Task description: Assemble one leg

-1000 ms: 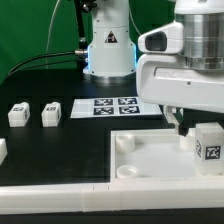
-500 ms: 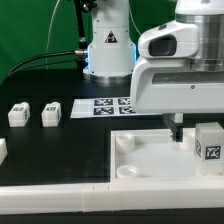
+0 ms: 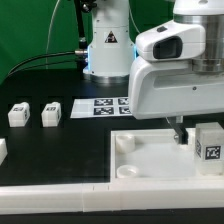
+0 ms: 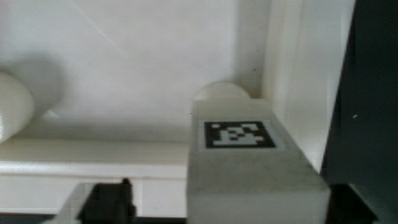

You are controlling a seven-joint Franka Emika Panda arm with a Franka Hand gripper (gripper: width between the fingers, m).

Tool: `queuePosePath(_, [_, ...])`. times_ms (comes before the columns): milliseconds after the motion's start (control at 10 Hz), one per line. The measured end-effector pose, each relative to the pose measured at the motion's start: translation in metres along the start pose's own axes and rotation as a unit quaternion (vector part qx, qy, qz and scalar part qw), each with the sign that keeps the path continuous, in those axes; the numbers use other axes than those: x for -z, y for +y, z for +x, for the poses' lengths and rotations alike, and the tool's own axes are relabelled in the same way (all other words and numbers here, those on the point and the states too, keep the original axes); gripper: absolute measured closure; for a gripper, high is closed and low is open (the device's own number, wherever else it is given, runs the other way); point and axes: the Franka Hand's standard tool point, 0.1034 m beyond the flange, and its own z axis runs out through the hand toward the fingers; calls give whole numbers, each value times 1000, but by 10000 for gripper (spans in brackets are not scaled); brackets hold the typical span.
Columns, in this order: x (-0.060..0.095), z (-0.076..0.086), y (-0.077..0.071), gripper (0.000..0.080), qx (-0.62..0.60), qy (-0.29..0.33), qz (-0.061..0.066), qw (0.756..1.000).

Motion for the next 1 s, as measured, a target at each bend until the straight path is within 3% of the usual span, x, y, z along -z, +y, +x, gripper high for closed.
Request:
queuePosePath(100, [0, 0, 0, 443, 0, 0, 0, 1000])
queuePosePath(200, [0, 0, 0, 508, 0, 0, 0, 1000])
queuePosePath(500, [0, 0, 0, 508, -19, 0, 1, 1000])
queuePosePath(700, [-1, 0, -1, 508, -119, 0, 3, 993])
queuePosePath(1000, [-1, -3, -1, 507, -299, 14, 17, 954])
